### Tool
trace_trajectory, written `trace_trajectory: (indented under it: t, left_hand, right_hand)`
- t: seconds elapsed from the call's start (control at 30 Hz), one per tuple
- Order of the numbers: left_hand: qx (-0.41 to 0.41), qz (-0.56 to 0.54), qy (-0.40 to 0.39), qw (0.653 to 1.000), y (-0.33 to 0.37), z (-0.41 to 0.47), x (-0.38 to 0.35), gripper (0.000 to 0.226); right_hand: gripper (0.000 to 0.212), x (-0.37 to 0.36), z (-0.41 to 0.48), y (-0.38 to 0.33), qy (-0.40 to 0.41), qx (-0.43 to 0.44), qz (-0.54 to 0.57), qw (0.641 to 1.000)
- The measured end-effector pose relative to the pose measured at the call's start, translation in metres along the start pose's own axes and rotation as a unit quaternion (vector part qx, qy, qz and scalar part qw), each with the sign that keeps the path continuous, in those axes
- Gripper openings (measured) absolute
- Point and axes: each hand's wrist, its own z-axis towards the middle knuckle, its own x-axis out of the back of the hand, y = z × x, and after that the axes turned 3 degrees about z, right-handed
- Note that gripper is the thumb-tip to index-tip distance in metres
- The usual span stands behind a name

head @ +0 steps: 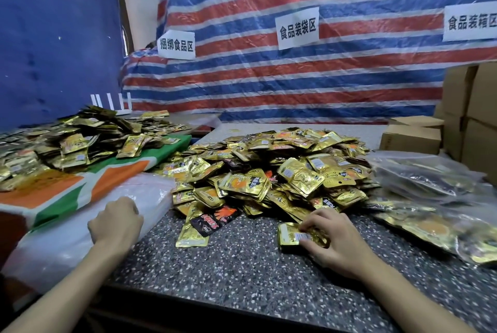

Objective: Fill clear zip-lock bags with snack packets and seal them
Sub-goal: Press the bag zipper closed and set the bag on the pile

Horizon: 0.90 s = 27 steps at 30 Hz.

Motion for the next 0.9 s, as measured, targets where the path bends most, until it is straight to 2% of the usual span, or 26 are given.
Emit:
trace_trajectory:
  t: [0.1,0.23,0.33,0.43,0.5,0.6,0.7,0.8,0.9]
  left_hand:
    - [0.026,-0.031,-0.015,0.999,-0.001,0.005,0.007,0.028]
    - [0.029,-0.069,0.032,0.997,0.005,0.011,0.024,0.025]
    - [-0.015,-0.111,0.121,0.986,0.024,0.000,0.039,0.028]
    - [-0.125,-0.219,0.181,0.951,0.057,-0.024,0.051,0.029]
    - [-0.196,-0.326,0.163,0.910,0.085,-0.044,0.056,0.017]
    - [-0.284,-0.459,0.141,0.830,0.130,-0.083,0.054,0.008]
    - [-0.340,-0.550,0.043,0.761,0.173,-0.120,0.038,0.013]
    - [-0.336,-0.590,-0.060,0.732,0.203,-0.150,0.013,0.015]
    - [-0.293,-0.625,-0.167,0.704,0.214,-0.172,-0.013,0.008]
  right_hand:
    - [0.043,0.000,0.000,0.001,-0.003,-0.001,0.007,1.000]
    - [0.032,0.000,0.000,0.002,-0.001,-0.003,0.013,1.000]
    - [0.034,0.000,0.000,0.001,0.001,-0.003,0.017,1.000]
    - [0.040,0.001,0.000,0.001,0.002,-0.005,0.023,1.000]
    - [0.038,0.002,0.001,-0.001,0.013,-0.007,0.031,0.999]
    - [0.027,0.002,0.002,-0.001,0.049,-0.012,0.057,0.997]
    - [0.026,0.004,0.001,-0.001,0.078,-0.045,0.120,0.989]
    - [0.029,0.006,0.001,0.003,0.100,-0.069,0.199,0.972]
    - [0.038,0.005,0.001,0.009,0.117,-0.094,0.264,0.953]
